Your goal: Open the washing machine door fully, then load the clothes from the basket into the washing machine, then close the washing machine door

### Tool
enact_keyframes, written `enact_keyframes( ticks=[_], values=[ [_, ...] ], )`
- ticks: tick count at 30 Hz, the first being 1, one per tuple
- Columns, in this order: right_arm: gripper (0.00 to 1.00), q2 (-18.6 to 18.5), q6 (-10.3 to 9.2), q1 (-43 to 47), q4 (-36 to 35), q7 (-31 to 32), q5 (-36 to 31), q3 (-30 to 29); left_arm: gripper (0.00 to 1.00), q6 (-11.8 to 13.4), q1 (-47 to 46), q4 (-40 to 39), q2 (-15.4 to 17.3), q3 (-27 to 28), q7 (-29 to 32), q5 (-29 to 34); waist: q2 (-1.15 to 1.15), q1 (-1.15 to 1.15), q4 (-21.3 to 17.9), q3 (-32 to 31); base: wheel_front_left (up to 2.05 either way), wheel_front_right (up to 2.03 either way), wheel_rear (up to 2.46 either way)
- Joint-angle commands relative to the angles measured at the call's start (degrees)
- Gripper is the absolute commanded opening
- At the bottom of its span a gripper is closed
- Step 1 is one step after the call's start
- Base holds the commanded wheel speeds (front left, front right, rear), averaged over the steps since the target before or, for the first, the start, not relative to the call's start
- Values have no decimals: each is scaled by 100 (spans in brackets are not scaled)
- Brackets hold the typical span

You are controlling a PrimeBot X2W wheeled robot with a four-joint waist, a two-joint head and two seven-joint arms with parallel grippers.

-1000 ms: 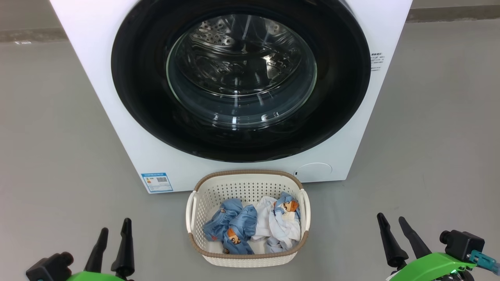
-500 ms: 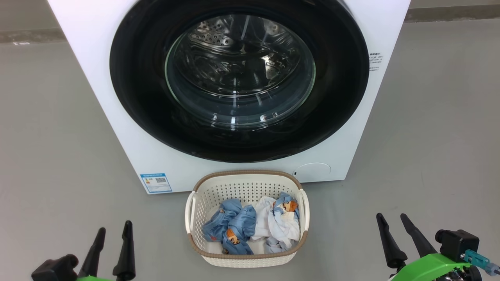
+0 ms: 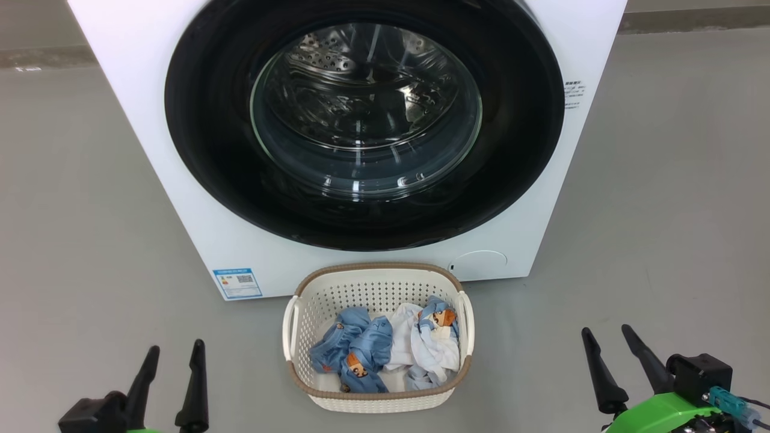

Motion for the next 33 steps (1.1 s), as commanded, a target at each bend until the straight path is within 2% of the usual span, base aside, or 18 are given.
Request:
enact_keyframes(
  ticks=[1,7,33],
  values=[
    [100,-61,10,-135,-166,-119,-209,76,100,-15,-120,-163,138,168,-93,222,0,0,-4,2,0,0,0],
    [100,-52,10,-76,-189,-217,-535,-34,100,-15,-112,-149,171,177,-182,501,0,0,-28,5,0,0,0],
    [100,101,10,-64,-304,-252,-553,-246,100,-15,-209,101,256,157,-182,527,0,0,-84,80,7,7,-13]
  ],
)
